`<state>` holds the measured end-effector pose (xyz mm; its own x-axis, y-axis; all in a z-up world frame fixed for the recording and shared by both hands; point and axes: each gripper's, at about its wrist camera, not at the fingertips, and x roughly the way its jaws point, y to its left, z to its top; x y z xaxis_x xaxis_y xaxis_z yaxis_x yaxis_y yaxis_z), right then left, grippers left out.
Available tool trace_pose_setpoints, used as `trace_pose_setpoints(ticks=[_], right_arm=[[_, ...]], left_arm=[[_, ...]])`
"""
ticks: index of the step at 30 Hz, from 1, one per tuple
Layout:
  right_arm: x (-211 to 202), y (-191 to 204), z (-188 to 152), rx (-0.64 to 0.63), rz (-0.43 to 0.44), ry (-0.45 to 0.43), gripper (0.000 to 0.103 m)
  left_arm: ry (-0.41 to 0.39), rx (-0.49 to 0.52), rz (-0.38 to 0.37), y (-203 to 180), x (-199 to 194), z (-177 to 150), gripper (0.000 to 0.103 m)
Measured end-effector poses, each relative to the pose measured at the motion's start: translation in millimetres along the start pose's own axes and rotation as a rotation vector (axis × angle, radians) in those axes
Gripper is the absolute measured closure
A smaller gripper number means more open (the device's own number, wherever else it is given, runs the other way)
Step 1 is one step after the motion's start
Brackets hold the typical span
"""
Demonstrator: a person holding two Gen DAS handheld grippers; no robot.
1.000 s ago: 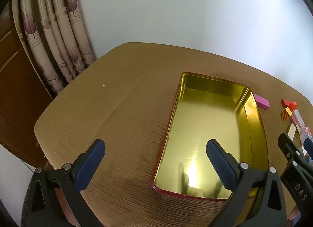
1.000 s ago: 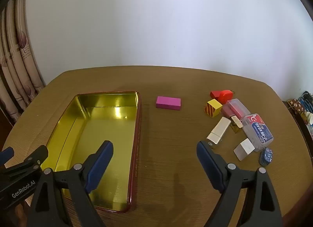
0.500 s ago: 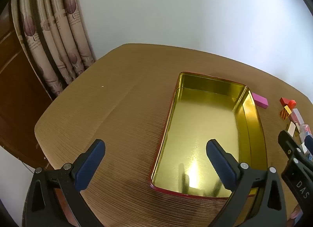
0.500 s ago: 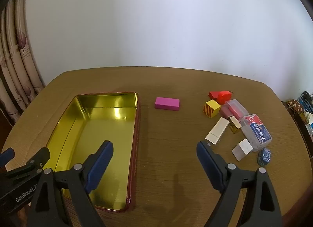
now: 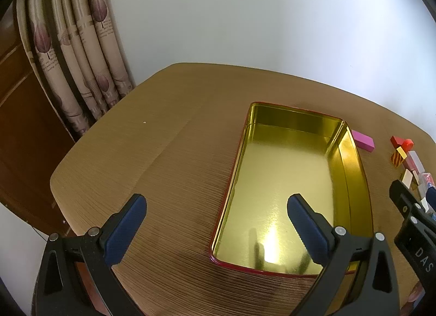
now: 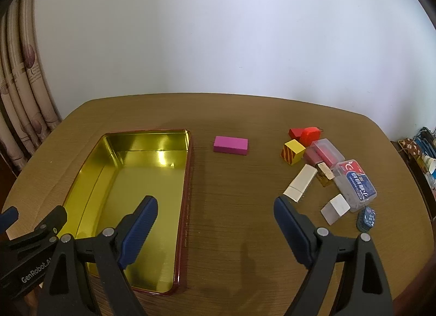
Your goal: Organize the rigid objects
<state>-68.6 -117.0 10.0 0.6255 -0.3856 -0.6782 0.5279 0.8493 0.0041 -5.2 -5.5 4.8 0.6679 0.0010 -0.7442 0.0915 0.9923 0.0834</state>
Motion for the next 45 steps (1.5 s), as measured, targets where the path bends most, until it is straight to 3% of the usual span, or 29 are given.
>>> trace_pose_setpoints(ticks=[14, 25, 37, 41, 45], right_arm=[[-5.7, -2.2, -2.3, 0.009, -0.010, -0.006, 0.014], [-9.1, -26.0, -4.7, 0.041, -0.047, 0.002, 0.014], [-11.1, -29.8, -6.1, 0.048, -0.044, -0.003, 0.014], [-10.3, -36.2, -2.8, 0.053, -0.043, 0.000, 0.014], [-5.6, -46.6, -5.7, 0.049, -0.059, 0.026, 0.014]], left_arm=[[-0.021, 0.025, 0.007, -3.8, -2.8, -1.2, 0.001], [-0.041, 0.095, -0.017, -23.4, -9.9, -9.2, 0.001], [-0.043, 0.095, -0.019, -23.5, -12.0, -10.5, 0.001], [-0.038, 0.097, -0.105, -23.3, -15.5, -12.8, 0.001], [-0.057, 0.063, -0.276, -22.5, -22.5, -19.1, 0.001]])
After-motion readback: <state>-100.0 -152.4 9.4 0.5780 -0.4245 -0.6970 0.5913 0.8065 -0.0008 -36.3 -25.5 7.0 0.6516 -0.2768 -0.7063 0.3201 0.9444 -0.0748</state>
